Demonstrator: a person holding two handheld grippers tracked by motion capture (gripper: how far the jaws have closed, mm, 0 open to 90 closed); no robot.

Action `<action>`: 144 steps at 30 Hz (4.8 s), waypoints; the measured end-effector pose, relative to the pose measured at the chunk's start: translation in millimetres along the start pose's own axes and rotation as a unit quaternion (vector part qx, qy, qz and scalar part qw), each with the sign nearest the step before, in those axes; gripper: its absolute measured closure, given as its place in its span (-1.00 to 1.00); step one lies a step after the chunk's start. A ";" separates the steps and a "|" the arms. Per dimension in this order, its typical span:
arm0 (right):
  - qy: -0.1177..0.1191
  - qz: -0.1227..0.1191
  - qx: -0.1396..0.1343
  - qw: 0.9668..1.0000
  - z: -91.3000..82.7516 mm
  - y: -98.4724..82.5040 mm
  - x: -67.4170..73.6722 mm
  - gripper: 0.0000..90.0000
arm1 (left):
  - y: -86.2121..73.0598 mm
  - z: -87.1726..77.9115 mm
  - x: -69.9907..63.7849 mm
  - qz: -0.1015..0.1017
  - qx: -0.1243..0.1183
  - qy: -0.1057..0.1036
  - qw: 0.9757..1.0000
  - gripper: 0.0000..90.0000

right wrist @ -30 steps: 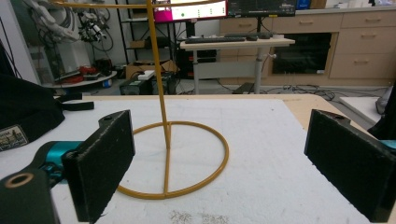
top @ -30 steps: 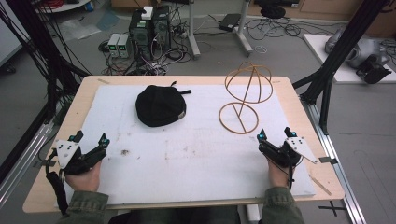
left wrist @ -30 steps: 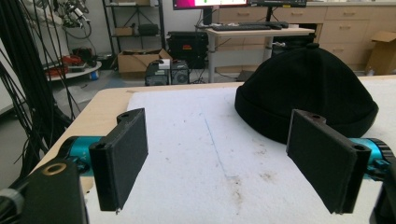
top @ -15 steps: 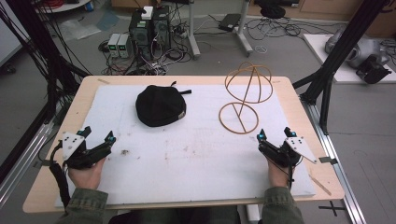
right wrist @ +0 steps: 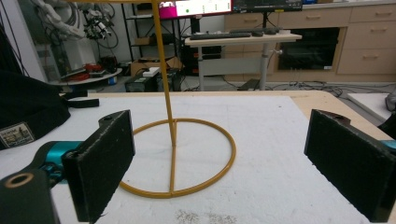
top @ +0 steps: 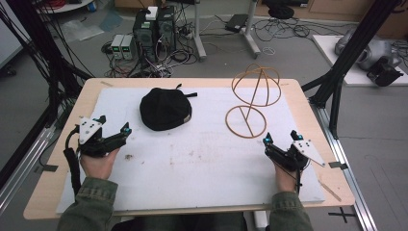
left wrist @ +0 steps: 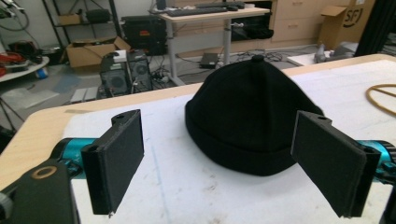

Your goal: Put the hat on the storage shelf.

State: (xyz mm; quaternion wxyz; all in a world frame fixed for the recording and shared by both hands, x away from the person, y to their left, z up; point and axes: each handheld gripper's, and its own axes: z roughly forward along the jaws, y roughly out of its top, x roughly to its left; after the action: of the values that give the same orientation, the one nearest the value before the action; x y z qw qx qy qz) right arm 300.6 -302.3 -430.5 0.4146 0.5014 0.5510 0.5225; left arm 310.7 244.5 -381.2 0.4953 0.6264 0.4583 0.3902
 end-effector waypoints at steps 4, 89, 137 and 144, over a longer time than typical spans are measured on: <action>0.002 0.002 -0.002 1.000 1.0 0.2 -0.3 -0.83 | 5.2 8.5 -3.5 0.003 0.002 -0.002 1.000 -0.61; 0.006 -0.002 0.004 1.000 9.0 -1.3 -2.0 -0.83 | 5.2 153.4 -45.6 0.002 0.152 -0.080 0.985 0.95; 0.008 -0.005 -0.002 1.000 5.6 0.3 -6.7 -0.83 | 83.4 83.7 -55.5 0.037 -0.086 -0.113 0.989 0.96; 0.008 -0.004 -0.001 1.000 5.8 0.1 -5.8 -0.83 | 101.8 73.7 -64.2 0.045 -0.125 -0.125 0.983 0.96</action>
State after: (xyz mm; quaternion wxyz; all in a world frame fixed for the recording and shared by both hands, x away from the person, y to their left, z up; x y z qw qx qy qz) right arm 307.2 -307.1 -431.4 0.4128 0.4943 0.5560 0.5256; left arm 381.6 154.3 -298.9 0.6049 0.6237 0.3115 0.3848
